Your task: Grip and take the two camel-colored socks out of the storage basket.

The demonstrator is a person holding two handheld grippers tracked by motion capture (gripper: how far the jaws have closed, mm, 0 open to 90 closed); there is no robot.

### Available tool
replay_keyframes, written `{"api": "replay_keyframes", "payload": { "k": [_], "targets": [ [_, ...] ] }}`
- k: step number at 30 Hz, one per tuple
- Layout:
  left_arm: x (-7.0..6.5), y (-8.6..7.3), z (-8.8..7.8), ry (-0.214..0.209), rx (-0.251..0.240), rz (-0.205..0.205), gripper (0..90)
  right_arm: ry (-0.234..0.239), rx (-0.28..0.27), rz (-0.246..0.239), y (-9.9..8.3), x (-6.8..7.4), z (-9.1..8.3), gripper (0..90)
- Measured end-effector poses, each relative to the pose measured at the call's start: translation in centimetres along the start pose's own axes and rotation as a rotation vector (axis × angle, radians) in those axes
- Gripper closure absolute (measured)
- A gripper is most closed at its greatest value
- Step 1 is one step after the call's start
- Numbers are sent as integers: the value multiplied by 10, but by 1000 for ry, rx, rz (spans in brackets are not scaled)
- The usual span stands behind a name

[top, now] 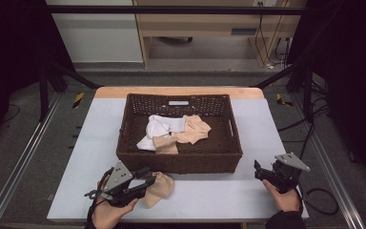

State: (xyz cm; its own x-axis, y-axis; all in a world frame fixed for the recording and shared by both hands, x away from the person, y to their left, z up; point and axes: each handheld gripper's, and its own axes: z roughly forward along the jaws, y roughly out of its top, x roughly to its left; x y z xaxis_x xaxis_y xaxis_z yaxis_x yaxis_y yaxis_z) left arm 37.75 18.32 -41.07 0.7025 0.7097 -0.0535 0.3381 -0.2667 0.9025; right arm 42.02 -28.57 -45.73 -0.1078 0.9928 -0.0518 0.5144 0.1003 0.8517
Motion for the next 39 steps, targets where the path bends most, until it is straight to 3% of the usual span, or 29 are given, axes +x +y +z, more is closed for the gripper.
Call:
{"api": "replay_keyframes", "payload": {
  "k": [9, 18, 25, 27, 39],
  "targets": [
    [16, 28, -11, 42, -70, -14, 567, 2, -1, 9, 0, -1, 0, 42],
    [33, 63, -2, 79, -101, -8, 528, 6, -7, 16, 0, -2, -1, 38],
    [45, 89, 10, 99, -104, -9, 496, 3, -5, 12, 0, -2, 0, 38],
    [49, 95, 16, 89, -108, -27, 492, 3, -5, 12, 0, -2, 0, 38],
    [75, 112, 49, 183, -91, -32, 460, 1, -8, 19, -1, -3, 0, 38]
  ]
}}
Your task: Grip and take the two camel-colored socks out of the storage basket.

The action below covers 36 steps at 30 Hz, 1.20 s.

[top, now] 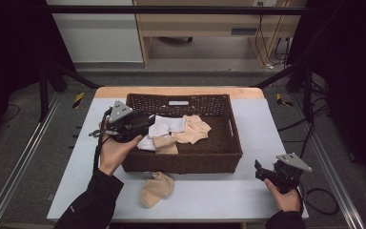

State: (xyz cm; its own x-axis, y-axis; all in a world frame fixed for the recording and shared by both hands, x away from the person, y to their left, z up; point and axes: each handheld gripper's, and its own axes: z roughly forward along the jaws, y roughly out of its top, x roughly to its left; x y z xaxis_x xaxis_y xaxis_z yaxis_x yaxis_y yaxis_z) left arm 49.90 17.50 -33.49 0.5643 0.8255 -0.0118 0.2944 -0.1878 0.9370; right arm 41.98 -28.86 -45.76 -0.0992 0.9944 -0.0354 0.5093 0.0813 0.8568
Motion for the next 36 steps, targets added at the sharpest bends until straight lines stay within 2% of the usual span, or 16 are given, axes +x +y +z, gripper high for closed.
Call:
{"api": "replay_keyframes", "payload": {
  "k": [6, 13, 17, 24, 32, 36],
  "targets": [
    [12, -3, 23, 56, 47, -4, 460, 1, 3, 5, 0, 0, 0, 38],
    [20, -10, 45, 71, 78, 9, 429, 6, 6, 0, 0, 0, 1, 41],
    [21, -15, 52, 66, 100, 16, 421, 6, 5, 0, 0, 0, 1, 42],
    [17, -22, 63, 53, 139, 52, 419, 8, 6, 0, 0, 1, 2, 41],
    [12, -36, 81, 17, 235, 74, 416, 9, 5, -2, 0, 1, 2, 42],
    [11, -46, 87, 12, 294, 87, 416, 10, 7, -2, 0, 0, 2, 42]
  ]
}}
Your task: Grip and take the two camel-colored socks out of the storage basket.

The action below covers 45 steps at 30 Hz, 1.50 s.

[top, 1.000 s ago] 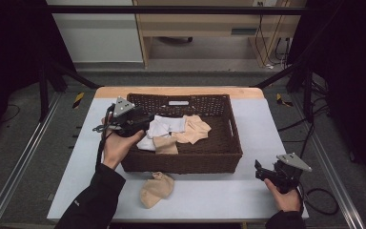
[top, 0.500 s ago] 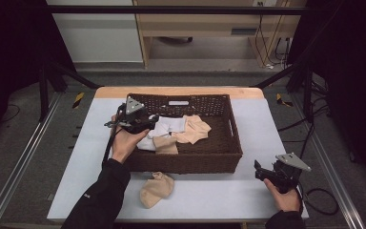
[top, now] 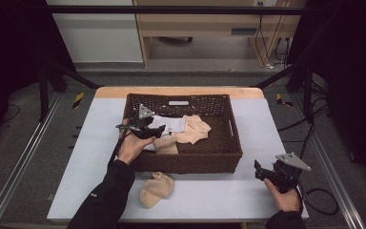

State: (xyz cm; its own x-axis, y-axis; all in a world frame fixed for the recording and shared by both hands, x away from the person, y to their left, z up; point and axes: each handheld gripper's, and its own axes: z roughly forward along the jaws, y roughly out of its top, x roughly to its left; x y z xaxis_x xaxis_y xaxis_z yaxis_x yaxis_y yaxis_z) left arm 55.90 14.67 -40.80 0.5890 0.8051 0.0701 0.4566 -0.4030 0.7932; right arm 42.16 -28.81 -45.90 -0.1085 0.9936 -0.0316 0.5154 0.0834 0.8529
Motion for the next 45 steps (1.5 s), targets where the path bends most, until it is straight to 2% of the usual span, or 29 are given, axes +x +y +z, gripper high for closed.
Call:
{"api": "replay_keyframes", "payload": {
  "k": [3, 14, 16, 17, 22, 28, 32, 38, 41, 45],
  "targets": [
    [0, -4, 4, -9, 29, -5, 419, -1, -1, -6, 0, 0, 0, 42],
    [-5, -11, 13, -39, 109, 33, 429, 1, 6, -6, 0, 1, 1, 41],
    [-5, -13, 16, -45, 146, 29, 435, 2, 5, -10, 0, 1, 1, 41],
    [-5, -13, 16, -43, 149, 29, 435, 2, 5, -10, 0, 1, 1, 41],
    [-4, -14, 19, -65, 172, 17, 484, 3, 6, -9, 0, 1, 1, 41],
    [-6, -14, 26, -61, 246, 31, 554, 4, 7, -11, 0, 1, 1, 42],
    [-6, -14, 30, -78, 282, 29, 625, 6, 9, -11, 0, 2, 2, 42],
    [-5, -14, 30, -83, 292, 21, 800, 6, 8, -11, 0, 1, 1, 43],
    [-5, -14, 29, -85, 290, 18, 853, 6, 6, -11, 0, 1, 1, 43],
    [-5, -14, 26, -83, 256, 17, 858, 5, 6, -12, 0, 1, 1, 44]
  ]
}}
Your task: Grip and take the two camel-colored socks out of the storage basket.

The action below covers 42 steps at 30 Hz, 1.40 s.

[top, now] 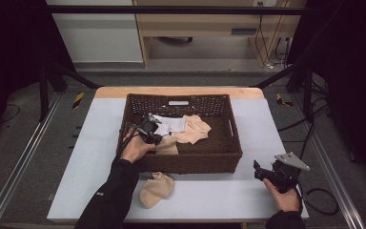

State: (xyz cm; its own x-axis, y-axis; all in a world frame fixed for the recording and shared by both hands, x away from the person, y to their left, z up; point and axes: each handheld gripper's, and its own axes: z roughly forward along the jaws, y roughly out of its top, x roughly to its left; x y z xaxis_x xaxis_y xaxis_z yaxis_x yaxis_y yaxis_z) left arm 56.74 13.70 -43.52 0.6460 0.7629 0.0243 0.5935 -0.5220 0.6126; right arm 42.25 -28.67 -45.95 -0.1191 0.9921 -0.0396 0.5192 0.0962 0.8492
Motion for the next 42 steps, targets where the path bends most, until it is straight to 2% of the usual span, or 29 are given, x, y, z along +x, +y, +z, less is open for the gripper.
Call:
{"api": "replay_keyframes", "payload": {
  "k": [2, 6, 7, 14, 19, 22, 26, 32, 42],
  "targets": [
    [0, 0, -3, -2, -25, 0, 860, 0, 0, 0, 0, 0, 0, 44],
    [1, 0, -11, -2, -108, -2, 862, -2, -1, 0, 0, 0, 0, 44],
    [2, 1, -14, -6, -143, -9, 862, -2, -2, -1, 0, 0, 0, 44],
    [6, 5, -28, -22, -281, -74, 866, -3, -1, 2, 0, -1, 0, 44],
    [10, 12, -46, 15, -382, -78, 867, -4, -1, 3, 0, -1, 0, 44],
    [11, 16, -52, 35, -398, -70, 867, -3, -2, 0, 0, -1, 0, 44],
    [9, 17, -59, 39, -423, -64, 868, -6, -8, 2, 0, -2, -1, 44],
    [6, 19, -80, 25, -523, -67, 869, -5, -6, 5, 0, -1, -1, 44],
    [-2, 23, -123, 5, -636, -47, 869, -6, -9, 8, 1, -1, -1, 44]
  ]
}}
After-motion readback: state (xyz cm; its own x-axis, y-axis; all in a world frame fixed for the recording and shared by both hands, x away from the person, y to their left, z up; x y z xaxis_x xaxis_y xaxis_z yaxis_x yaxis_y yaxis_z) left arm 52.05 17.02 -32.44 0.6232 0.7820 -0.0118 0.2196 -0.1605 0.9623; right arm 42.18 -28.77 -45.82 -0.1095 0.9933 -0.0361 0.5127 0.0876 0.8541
